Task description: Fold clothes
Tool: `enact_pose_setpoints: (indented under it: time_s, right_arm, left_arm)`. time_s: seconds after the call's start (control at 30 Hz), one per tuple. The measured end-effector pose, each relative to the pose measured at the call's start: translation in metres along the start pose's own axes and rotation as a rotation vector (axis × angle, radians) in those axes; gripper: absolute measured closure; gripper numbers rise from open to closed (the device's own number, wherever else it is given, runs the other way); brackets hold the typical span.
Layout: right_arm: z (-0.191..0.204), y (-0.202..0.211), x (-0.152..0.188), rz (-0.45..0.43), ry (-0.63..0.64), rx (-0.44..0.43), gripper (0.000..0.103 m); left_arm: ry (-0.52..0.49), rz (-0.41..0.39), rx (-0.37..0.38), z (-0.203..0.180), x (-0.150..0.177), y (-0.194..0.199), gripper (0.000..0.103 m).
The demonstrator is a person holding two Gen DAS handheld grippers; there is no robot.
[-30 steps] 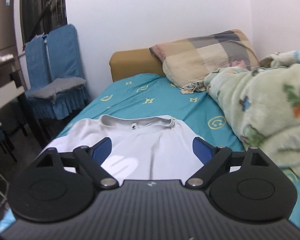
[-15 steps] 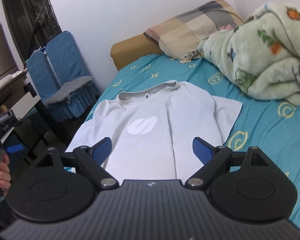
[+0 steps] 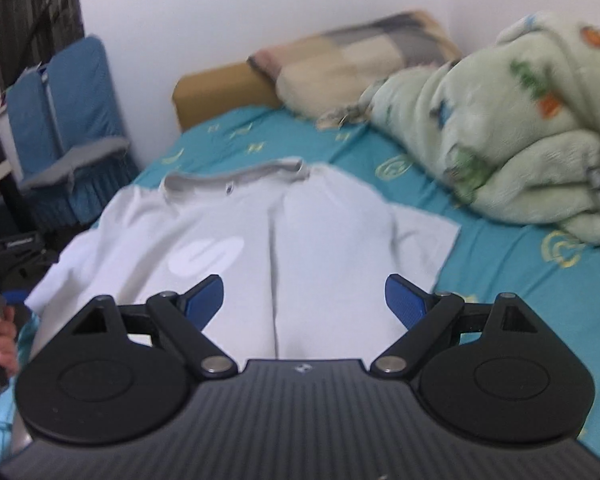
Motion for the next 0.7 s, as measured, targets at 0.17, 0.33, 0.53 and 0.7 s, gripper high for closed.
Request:
enact_pose_setpoints:
  time_s: [0.17, 0.33, 0.53, 0.7]
  right_arm:
    - [-0.011, -0.031, 0.004, 0.009, 0.022, 0.051, 0.014]
    - [-0.026, -0.043, 0.013, 0.061, -0.056, 0.051, 0.014]
    - [-0.039, -0.036, 0.008, 0.052, -0.121, 0.067, 0.014]
    - [-0.05, -0.033, 0.006, 0.049, -0.148, 0.083, 0.014]
  left_arm:
    - [-0.197, -0.102, 0.0, -0.029, 0.015, -0.003, 0.065]
    - [-0.521, -0.22, -0.08, -0.074, 0.02, 0.013, 0.098]
    - [-1.055, -0.394, 0.046, -0.178, 0.08, 0.064, 0.1]
    - [-1.2, -0.25, 0.19, -0.228, 0.157, 0.069, 0.096]
Point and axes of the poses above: each gripper's, at about its wrist camera, not at the fingertips, and y roughly against the way its jaws point, z to its left, x to its underside, the point moved 10 cm from there along -y, roughly the way its jaws point, and after that the axes turned 5 degrees about -z, right-handed, at the moved point
